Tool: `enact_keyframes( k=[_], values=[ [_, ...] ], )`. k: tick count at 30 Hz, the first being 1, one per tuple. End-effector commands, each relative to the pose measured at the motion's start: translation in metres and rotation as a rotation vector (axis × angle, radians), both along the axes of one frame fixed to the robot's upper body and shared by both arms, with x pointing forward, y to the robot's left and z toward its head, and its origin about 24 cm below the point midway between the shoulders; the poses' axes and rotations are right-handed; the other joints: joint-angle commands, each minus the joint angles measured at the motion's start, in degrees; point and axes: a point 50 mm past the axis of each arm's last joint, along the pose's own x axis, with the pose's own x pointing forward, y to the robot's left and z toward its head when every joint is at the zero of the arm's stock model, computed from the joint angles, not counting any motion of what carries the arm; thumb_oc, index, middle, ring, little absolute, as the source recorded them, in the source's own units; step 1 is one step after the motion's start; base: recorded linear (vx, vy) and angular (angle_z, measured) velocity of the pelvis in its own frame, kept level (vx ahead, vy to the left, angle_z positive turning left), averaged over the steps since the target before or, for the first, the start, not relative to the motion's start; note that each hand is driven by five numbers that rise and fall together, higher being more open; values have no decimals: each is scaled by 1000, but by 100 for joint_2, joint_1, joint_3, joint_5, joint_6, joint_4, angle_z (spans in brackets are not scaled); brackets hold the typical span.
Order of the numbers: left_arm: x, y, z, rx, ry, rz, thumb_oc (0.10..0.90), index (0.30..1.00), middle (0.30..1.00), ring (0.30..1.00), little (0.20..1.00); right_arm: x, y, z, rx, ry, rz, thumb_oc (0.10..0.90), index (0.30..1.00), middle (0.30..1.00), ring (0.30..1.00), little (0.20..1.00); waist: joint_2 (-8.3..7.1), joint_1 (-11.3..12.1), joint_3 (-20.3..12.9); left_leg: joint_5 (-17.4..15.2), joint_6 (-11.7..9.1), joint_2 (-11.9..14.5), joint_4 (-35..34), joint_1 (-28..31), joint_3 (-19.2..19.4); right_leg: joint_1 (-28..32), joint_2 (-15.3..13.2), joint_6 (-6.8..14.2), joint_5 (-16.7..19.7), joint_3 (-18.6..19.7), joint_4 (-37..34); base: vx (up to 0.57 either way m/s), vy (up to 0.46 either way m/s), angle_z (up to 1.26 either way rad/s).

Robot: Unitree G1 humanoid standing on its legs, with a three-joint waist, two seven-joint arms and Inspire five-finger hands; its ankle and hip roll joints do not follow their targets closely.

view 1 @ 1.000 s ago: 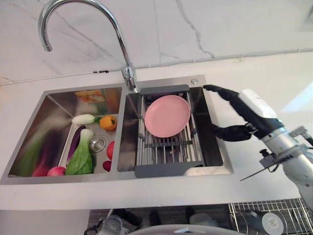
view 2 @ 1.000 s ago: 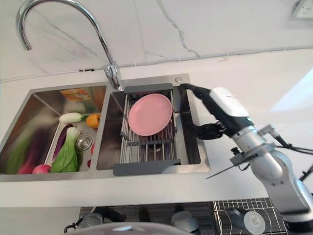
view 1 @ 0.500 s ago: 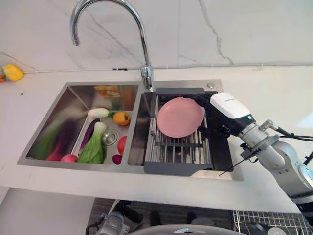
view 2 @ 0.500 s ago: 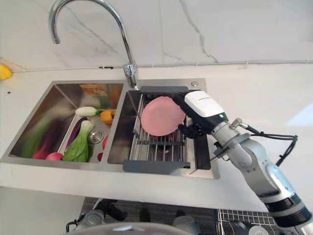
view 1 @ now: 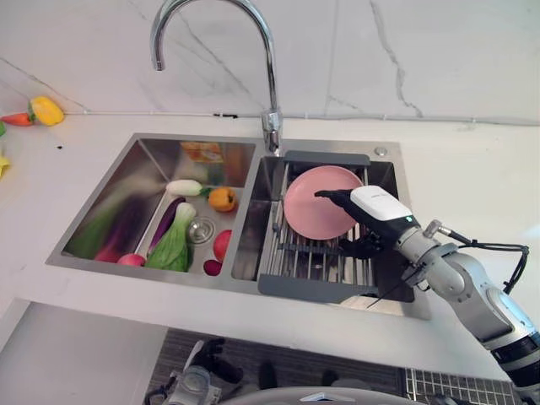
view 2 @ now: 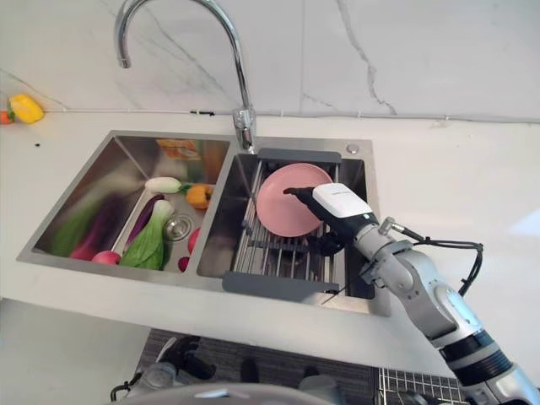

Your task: Place the dishes in the dishwasher.

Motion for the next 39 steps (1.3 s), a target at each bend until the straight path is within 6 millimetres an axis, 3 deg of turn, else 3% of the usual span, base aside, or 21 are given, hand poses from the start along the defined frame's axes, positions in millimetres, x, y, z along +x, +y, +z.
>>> enact_keyframes(
  k=[1,5,12,13,14,15,16,17,21,30,39],
  values=[
    [-17,2,-7,24,87,-13,800,900,900,900,900,6,13,48,-38,-216,97,800,900,900,900,900,-168,250,-207,-183,-698,614,52,413,389,-288,-516,577,9,132,91,-9,-10,4],
    [-17,2,-7,20,89,-7,800,900,900,900,900,10,9,45,-115,-221,81,800,900,900,900,900,-174,283,-220,-247,-707,602,52,436,377,-239,-532,592,-56,97,91,10,-8,5],
    [-18,2,-7,33,87,-5,800,900,900,900,900,14,2,55,-240,-404,28,800,900,900,900,900,-157,325,-227,-241,-705,592,52,426,353,-227,-544,605,-56,48,91,-4,-4,1],
    [-17,2,-7,41,86,-10,800,900,900,900,900,16,2,56,-288,-451,21,656,684,684,684,684,-152,353,-229,-244,-704,589,52,426,344,-225,-549,608,-55,48,91,-9,-6,4],
    [-17,2,-7,43,86,-10,800,900,900,900,900,18,3,56,-304,-466,17,569,554,554,554,554,-147,361,-229,-249,-704,589,52,435,343,-216,-551,609,-63,41,91,0,0,0],
    [-17,2,-7,43,86,-10,800,900,900,900,900,18,3,56,-304,-466,17,569,554,554,554,554,-147,361,-229,-249,-704,589,52,435,343,-216,-551,609,-63,41,91,0,0,0],
    [-17,2,-7,43,85,-8,800,900,900,900,900,19,3,56,-304,-468,18,519,479,479,479,479,-146,352,-228,-242,-704,591,52,428,343,-223,-549,607,-56,42,91,0,0,0],
    [-16,1,-7,44,82,-7,800,900,900,900,900,20,4,59,-314,-508,14,400,300,300,300,300,-146,363,-229,-243,-704,591,52,421,340,-223,-552,610,-55,32,91,-53,-13,4],
    [-17,0,-7,56,80,-5,800,900,900,900,900,21,1,61,-370,-614,-29,400,300,300,300,300,-134,367,-228,-182,-699,600,52,390,336,-250,-552,604,8,7,91,-24,-6,2],
    [-17,-1,-7,73,69,0,800,900,900,900,900,16,-2,67,-296,-765,-104,400,300,300,300,300,-122,373,-242,-183,-706,607,52,385,326,-230,-544,609,-6,-35,91,-3,-3,2],
    [-20,3,-7,95,59,39,800,900,900,900,900,-9,-9,96,-82,-930,-167,400,300,300,300,300,-131,308,-218,-226,-672,616,52,402,316,-229,-485,607,-87,22,91,1,-11,4]
  ],
)
